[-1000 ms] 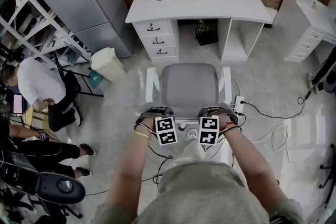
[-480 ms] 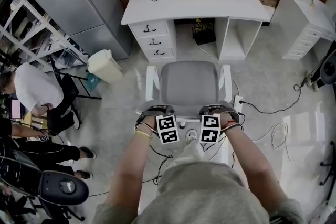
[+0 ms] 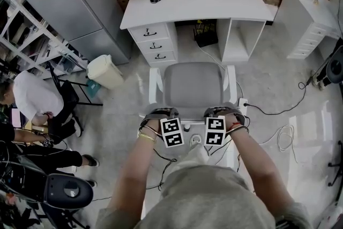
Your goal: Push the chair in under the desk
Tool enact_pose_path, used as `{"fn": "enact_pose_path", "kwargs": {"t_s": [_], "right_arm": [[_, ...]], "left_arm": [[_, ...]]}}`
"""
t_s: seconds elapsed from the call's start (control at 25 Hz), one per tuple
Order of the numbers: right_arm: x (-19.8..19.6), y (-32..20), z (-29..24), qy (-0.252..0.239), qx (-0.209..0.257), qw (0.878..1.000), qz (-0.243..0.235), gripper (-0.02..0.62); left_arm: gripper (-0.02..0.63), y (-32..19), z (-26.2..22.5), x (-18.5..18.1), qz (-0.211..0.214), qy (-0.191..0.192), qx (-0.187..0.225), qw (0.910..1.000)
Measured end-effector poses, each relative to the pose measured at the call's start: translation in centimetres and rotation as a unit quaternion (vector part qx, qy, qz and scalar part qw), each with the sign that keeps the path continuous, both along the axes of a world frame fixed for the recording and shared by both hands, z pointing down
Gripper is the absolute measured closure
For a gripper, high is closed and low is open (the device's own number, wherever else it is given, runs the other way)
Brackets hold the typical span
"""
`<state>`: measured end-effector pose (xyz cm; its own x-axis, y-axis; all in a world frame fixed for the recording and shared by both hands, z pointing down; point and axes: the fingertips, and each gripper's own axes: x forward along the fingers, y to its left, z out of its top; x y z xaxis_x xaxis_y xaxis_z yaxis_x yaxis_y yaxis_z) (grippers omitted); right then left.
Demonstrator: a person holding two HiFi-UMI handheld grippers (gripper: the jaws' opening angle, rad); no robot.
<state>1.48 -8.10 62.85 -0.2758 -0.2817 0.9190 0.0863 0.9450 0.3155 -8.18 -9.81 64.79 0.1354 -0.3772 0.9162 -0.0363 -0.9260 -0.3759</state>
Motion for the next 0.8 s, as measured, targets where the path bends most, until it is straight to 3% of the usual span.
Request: {"fn": "enact_pose_path", "kwargs": {"t_s": [0.8], "right_arm": [[0.6,-3.6,0.1,0.005,-0.007,1.000,0.019,0.572]], "left_arm": [[0.554,-3.9,0.0,0.6,0.015,0.002,0.000,0.9999]]}}
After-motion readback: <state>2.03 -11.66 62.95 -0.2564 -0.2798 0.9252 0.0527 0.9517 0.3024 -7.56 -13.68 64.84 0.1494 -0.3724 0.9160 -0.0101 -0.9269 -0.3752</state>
